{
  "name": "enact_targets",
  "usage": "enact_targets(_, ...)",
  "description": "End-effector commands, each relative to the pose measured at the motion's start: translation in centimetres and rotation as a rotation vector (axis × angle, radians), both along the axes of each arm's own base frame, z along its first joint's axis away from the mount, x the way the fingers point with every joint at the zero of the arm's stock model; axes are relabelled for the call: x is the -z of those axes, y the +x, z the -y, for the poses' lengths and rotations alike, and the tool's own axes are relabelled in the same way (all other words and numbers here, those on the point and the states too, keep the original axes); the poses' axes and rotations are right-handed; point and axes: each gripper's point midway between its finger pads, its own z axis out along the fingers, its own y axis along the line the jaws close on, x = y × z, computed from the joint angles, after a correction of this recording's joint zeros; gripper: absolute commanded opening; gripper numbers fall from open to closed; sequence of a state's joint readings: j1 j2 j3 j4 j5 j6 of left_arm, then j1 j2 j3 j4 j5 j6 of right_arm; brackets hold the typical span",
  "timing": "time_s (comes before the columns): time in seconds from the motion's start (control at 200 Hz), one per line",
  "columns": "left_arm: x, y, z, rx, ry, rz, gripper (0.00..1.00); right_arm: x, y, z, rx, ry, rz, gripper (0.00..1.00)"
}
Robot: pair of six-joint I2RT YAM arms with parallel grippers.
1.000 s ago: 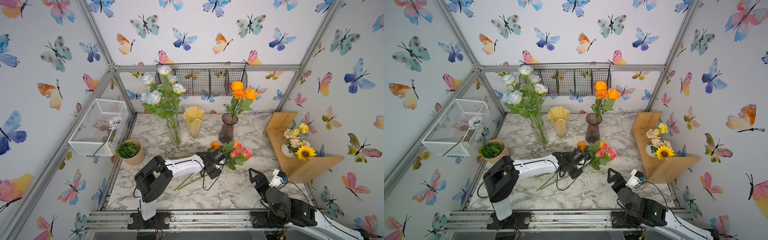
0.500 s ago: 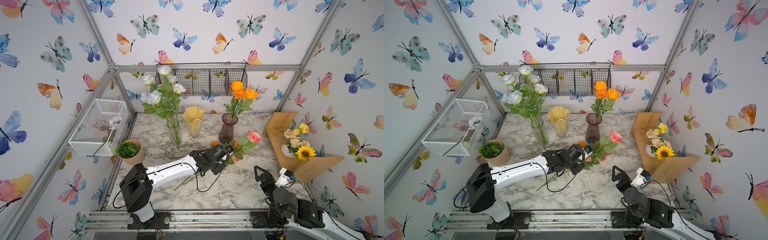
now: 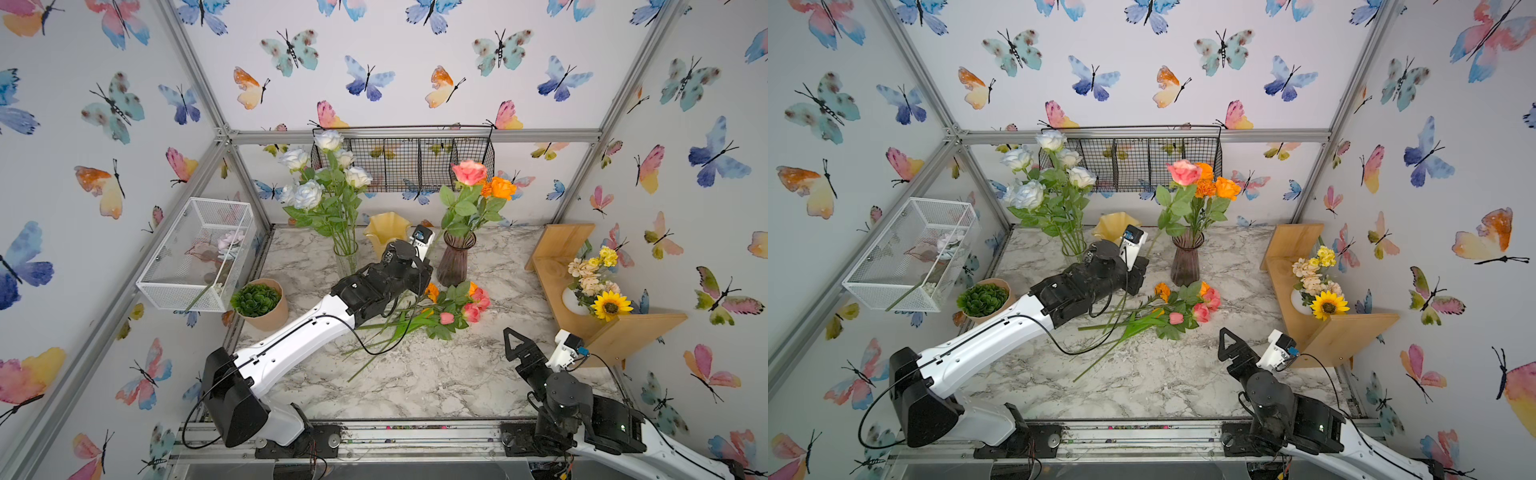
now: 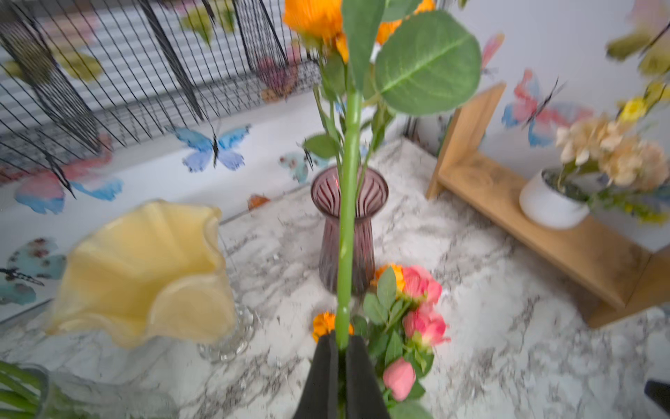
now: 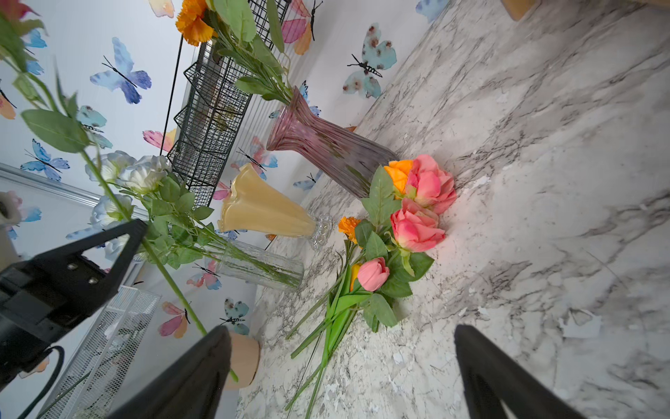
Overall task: Arrange the flowers in different vases according to their colors
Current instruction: Insert the flower into the vase.
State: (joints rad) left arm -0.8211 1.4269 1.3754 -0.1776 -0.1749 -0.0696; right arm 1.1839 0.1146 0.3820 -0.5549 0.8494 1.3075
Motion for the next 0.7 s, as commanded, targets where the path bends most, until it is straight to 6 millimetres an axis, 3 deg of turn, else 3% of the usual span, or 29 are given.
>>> enact_targets(0.0, -6.7, 2.4, -2.1, -0.093, -0.203, 0.156, 0.0, -0.4, 0.5, -0.1, 0.022, -0.024, 0.043, 0.98)
enact_targets(0.16, -9.2, 7.2, -4.7, -0.205, -0.292, 0.226, 0.0, -0.2, 0.9, -0.6, 0.037, -0.03, 0.07, 0.98)
enact_targets(0.3, -11.3, 9.9, -6.5, -0.276, -0.354, 0.339, 0.0, -0.4, 1.4, -1.4, 0.032, -0.076, 0.111, 0.98)
enact_targets(0.42, -13.2, 11.5, -6.1, -0.243, -0.394, 0.398, 0.0, -1.1, 1.7, -2.6, -0.002, -0.134, 0.172, 0.98)
enact_targets(0.696, -15.9, 13.7, -4.9, -0.218, -0.39, 0.455, 0.0, 0.0, 2.2, -2.7, 0.035, -0.195, 0.163, 0.98)
